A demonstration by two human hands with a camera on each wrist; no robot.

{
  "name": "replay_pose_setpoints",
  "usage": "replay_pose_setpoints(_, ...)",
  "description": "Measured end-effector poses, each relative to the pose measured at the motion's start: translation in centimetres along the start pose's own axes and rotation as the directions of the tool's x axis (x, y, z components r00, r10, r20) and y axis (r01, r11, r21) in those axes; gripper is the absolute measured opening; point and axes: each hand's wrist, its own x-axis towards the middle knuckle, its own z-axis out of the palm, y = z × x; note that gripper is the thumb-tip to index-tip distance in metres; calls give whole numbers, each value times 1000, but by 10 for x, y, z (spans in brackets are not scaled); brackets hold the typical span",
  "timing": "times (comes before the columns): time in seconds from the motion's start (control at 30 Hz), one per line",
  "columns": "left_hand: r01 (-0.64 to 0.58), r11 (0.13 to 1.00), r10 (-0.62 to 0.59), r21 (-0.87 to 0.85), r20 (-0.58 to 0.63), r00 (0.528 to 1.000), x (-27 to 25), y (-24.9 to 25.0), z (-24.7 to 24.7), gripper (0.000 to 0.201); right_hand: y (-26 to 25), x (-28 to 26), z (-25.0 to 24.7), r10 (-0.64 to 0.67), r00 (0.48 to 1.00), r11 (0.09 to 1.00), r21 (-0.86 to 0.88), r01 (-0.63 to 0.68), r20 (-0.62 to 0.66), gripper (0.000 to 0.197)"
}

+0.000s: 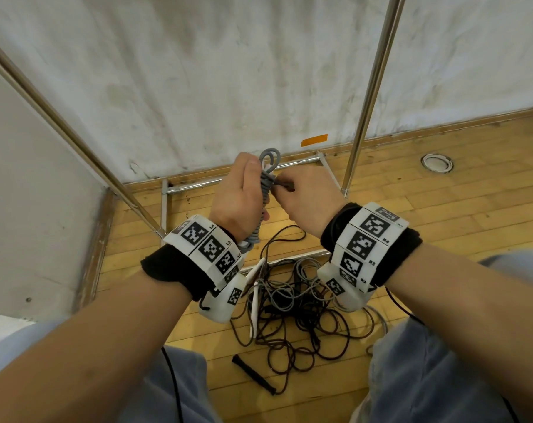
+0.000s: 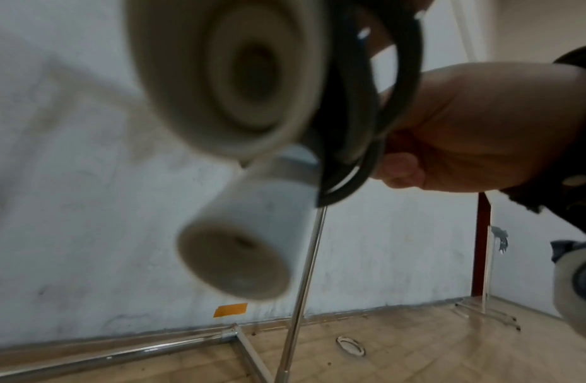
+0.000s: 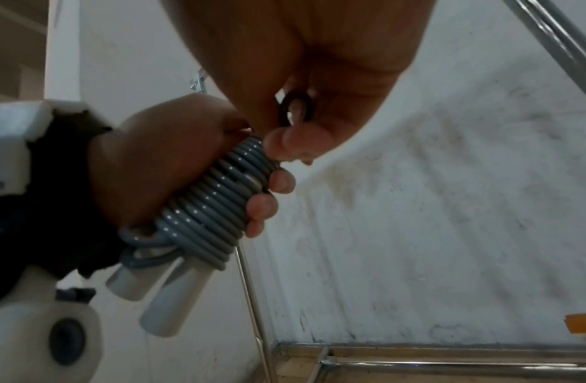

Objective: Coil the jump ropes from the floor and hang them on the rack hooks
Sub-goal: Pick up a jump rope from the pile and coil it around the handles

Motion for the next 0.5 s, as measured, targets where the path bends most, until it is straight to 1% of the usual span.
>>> replay_pose_setpoints(0.1, 76, 996, -74, -36, 38, 997, 4, 6, 1, 30, -1, -2, -2, 67, 996, 969, 243, -49, -64, 14)
replay_pose_setpoints(0.17, 103, 990, -97, -93, 67, 993, 6, 10, 0, 30, 0, -1, -3, 146, 986, 905, 414, -99, -84, 12)
replay_pose_setpoints(0.23, 93, 986, -86, -136, 59, 995, 5, 14, -2, 29, 0, -1, -3, 192, 978, 835, 538, -121, -79, 13)
replay_pose_setpoints(0.3, 73, 983, -69, -169, 32, 997, 4, 15, -3, 26, -1, 0, -4, 201, 975, 792, 601, -104, -96, 14)
replay_pose_setpoints(0.4, 68, 971, -67, -228, 14, 998, 1, 15, -2, 24, -1, 1, -6, 208, 966, 761, 646, -62, -152, 17)
replay_pose_setpoints(0.5, 77, 948, -79, -308, 7, 997, 0, 16, -4, 24, 2, 4, -9, 230, 952, 778, 626, -54, -203, 9)
